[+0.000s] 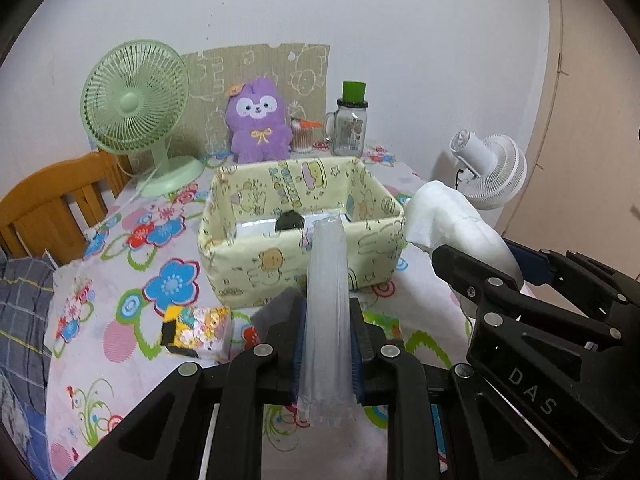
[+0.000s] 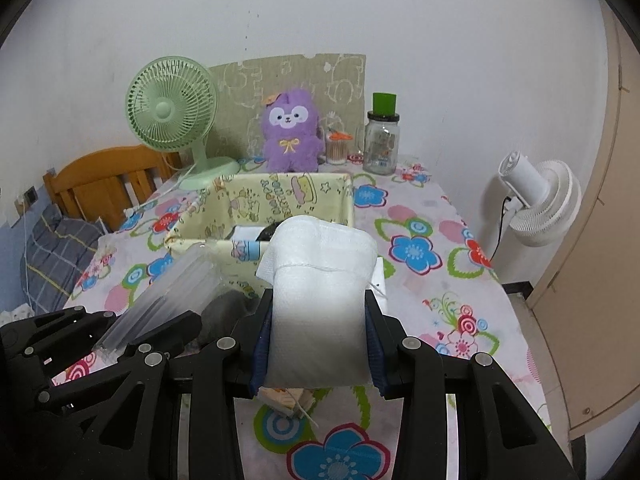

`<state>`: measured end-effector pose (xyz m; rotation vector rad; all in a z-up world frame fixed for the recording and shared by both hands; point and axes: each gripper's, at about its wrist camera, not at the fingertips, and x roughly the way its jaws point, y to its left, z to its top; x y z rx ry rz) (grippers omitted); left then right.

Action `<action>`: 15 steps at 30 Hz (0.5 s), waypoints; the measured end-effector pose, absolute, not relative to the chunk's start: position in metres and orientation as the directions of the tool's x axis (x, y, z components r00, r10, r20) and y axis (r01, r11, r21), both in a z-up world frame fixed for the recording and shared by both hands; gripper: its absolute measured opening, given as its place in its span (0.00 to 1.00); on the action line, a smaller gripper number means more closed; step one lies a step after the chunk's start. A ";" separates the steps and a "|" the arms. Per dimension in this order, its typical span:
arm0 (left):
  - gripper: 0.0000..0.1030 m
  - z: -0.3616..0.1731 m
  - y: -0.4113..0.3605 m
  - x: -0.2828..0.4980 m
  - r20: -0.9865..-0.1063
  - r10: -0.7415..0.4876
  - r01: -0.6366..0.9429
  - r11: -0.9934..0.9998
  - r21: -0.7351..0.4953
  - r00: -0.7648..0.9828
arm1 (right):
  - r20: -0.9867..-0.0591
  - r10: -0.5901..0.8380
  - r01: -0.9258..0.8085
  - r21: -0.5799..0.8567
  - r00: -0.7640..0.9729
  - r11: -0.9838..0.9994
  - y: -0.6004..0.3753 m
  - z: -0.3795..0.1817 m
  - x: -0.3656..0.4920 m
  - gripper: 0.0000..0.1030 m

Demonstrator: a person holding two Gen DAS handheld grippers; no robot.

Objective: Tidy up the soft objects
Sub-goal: 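Lift the straw bag and white cloth toward the basket with both tools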

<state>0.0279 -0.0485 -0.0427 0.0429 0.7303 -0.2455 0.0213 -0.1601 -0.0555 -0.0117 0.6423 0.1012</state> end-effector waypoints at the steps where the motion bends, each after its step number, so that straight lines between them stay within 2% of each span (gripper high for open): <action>1: 0.17 -0.040 -0.048 0.029 -0.660 -0.208 0.235 0.971 -0.049 0.722 | -0.596 0.090 -0.097 0.020 0.798 0.995 -0.160 -0.054 0.021 0.42; 15: 0.17 -0.021 -0.048 0.042 -0.634 -0.193 0.225 0.974 -0.031 0.749 | -0.571 0.103 -0.109 0.024 0.815 0.994 -0.162 -0.036 0.030 0.42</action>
